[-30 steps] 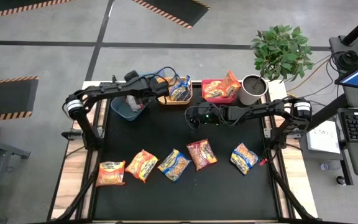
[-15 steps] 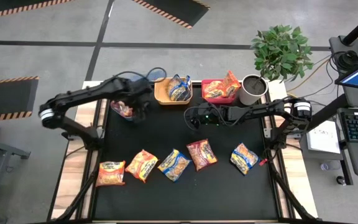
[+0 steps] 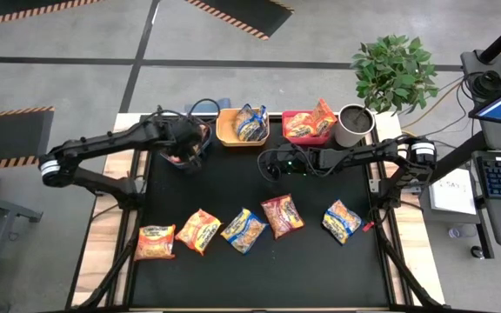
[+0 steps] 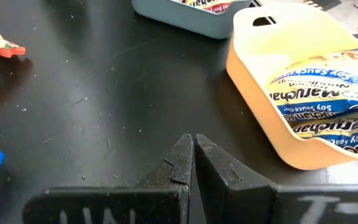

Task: Sort Maruchan noodles
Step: Put the blue noodle pack into the yellow bin

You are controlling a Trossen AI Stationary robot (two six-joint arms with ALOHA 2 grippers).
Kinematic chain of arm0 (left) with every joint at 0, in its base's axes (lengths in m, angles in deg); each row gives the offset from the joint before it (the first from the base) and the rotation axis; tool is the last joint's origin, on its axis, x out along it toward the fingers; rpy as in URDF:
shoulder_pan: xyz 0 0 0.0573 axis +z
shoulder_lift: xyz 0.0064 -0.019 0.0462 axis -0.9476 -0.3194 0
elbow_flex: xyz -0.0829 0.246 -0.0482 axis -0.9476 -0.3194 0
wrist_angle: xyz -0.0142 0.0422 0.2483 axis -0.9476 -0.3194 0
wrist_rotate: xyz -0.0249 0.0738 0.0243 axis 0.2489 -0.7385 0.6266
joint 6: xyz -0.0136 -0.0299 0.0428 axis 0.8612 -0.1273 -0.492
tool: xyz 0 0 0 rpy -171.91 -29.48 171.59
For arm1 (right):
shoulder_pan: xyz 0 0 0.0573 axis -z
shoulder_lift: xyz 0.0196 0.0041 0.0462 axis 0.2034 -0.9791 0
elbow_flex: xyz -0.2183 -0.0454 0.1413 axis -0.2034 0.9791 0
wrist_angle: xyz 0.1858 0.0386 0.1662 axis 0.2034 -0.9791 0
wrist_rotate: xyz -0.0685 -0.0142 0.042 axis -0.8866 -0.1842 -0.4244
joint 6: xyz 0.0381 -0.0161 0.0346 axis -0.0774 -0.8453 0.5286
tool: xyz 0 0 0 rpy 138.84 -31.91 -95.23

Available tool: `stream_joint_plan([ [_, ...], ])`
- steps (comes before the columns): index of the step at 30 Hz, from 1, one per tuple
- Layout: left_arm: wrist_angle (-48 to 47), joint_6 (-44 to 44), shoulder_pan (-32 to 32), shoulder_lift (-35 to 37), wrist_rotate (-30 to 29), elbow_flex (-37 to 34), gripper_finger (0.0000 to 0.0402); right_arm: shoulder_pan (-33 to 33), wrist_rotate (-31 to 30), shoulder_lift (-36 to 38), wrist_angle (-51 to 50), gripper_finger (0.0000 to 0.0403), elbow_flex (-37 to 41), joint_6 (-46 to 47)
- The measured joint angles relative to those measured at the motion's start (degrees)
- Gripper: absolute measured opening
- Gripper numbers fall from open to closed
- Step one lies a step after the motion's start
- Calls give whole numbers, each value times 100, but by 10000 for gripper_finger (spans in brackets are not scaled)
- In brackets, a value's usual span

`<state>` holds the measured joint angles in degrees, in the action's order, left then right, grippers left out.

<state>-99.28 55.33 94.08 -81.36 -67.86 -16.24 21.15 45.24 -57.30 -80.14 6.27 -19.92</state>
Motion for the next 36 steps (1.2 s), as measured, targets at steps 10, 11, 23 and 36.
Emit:
stream_joint_plan([
  [10, 1250, -433, -674, 92, 788, -302, 1, -4, 1180, 0, -4, 9, -33, 304],
  [11, 1333, -470, -763, 92, 900, -325, 1, -17, 1473, 0, 28, 9, -37, 338],
  [23, 1861, -602, -2031, 92, 1197, -396, 1, -812, 2261, 0, 406, 9, -39, 1154],
  [36, 2644, -734, -2791, 88, 1169, -396, 1, -1978, 1416, -2, 866, 9, -231, 1500],
])
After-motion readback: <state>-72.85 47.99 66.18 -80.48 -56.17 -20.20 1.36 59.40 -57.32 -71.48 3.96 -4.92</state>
